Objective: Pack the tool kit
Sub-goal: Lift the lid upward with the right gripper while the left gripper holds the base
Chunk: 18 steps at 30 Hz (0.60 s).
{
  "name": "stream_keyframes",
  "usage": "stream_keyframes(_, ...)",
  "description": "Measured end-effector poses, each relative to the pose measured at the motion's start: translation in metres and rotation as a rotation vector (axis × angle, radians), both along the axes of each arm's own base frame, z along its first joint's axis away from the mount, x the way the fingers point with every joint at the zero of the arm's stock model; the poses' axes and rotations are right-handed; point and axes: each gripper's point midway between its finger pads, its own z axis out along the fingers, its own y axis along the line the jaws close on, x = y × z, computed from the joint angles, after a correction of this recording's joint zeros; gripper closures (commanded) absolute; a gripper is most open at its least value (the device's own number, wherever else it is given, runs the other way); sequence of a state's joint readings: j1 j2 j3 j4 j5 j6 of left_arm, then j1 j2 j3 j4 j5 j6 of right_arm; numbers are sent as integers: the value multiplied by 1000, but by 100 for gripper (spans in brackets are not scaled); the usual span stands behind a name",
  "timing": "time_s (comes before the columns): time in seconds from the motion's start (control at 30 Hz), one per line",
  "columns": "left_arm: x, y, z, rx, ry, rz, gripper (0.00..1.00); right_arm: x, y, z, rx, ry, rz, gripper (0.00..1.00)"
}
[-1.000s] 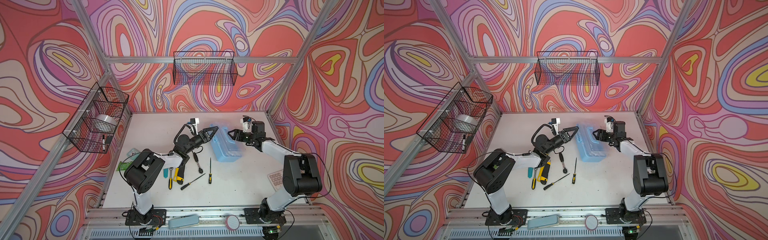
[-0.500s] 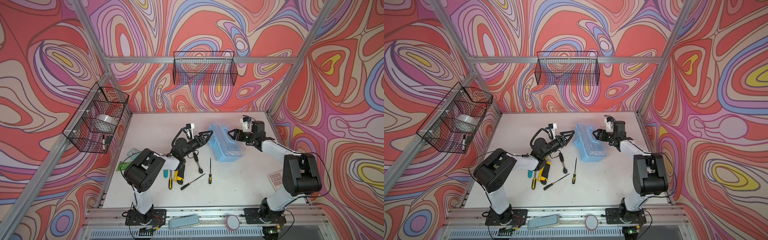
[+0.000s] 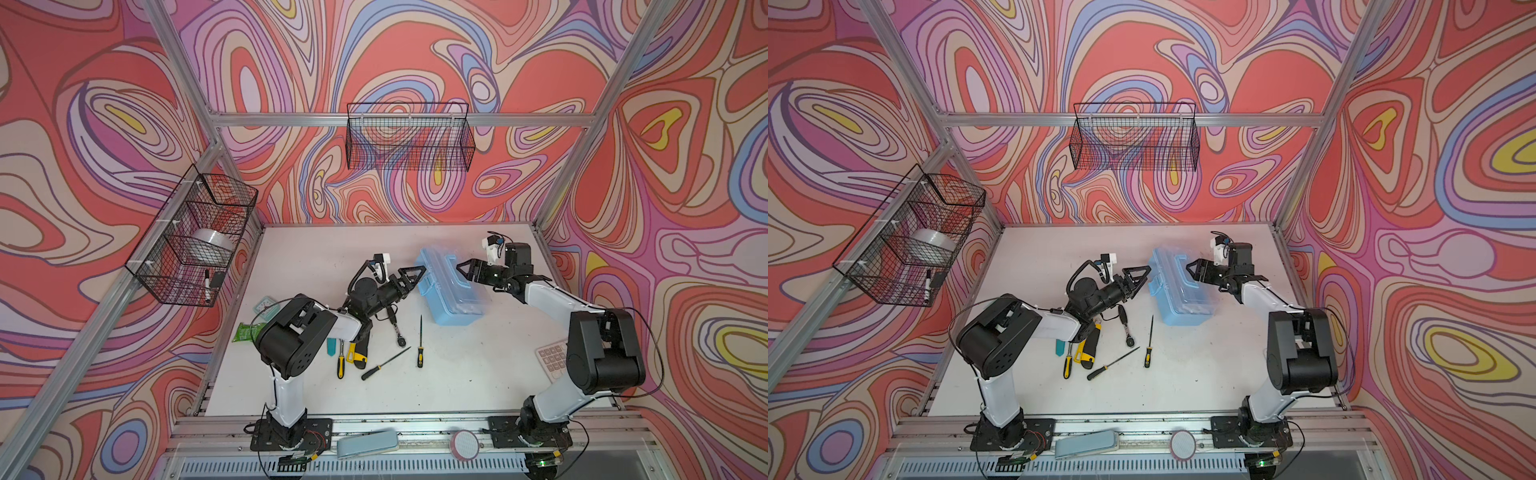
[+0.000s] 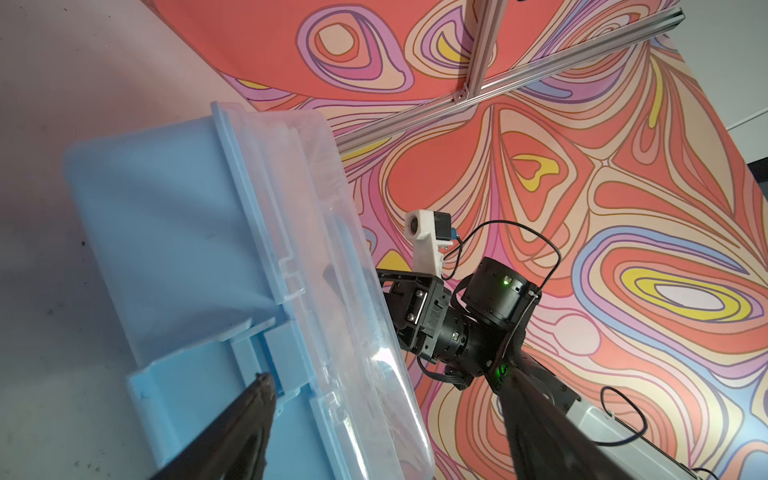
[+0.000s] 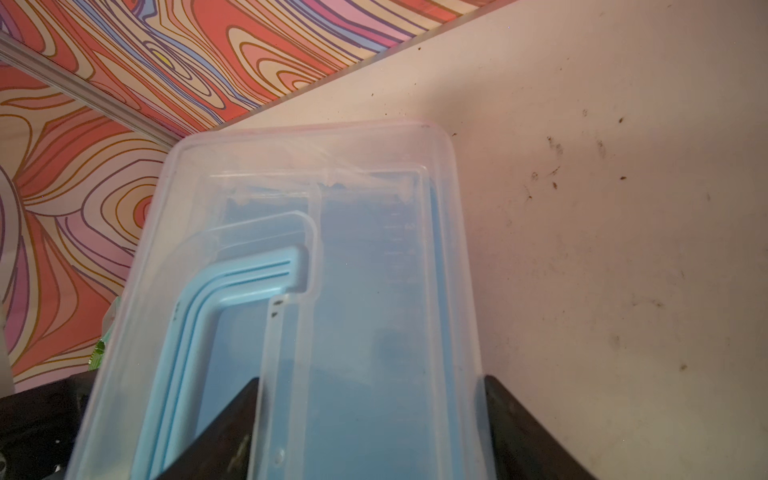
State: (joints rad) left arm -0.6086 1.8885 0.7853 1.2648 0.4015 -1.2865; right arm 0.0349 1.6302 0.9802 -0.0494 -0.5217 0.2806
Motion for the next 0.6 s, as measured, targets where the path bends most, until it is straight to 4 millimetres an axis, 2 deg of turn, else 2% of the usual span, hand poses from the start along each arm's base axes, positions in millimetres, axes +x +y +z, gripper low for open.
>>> stream_keyframes(0.37,1,0,-31,80,105,5,14,-3,1,0,28,23,-8,36)
stream_keyframes(0.6,6,-4,-29,100,112,2,15,-7,6,-1,68,50,-2,36)
